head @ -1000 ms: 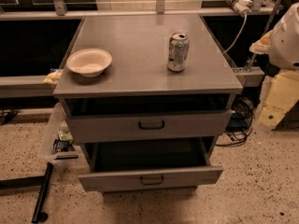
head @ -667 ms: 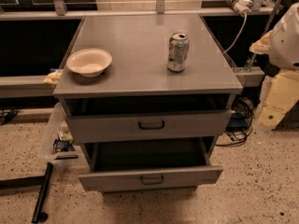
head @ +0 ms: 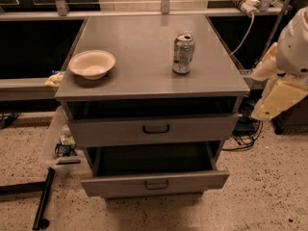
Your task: Close middle drawer
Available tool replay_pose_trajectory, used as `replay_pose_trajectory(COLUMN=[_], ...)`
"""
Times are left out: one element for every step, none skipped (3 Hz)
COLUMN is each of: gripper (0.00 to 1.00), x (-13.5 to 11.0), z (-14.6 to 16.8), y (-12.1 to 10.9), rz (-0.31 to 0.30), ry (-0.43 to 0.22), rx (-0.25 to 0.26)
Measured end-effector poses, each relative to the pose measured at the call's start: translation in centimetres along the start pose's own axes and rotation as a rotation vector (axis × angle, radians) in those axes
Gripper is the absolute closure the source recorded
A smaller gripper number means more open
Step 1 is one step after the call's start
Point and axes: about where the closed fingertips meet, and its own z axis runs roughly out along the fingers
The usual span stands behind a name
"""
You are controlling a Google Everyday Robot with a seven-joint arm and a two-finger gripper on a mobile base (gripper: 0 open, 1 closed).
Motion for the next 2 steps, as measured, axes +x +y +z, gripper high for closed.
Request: replay_pose_trajectory(gripper=[0.65, 0.89], x=[1.3, 3.3], z=[1.5, 3.8], y=[1.5, 5.3], rz=[-0.001, -0.016], ry=[0.001, -0.034], rx=[0.011, 0.052])
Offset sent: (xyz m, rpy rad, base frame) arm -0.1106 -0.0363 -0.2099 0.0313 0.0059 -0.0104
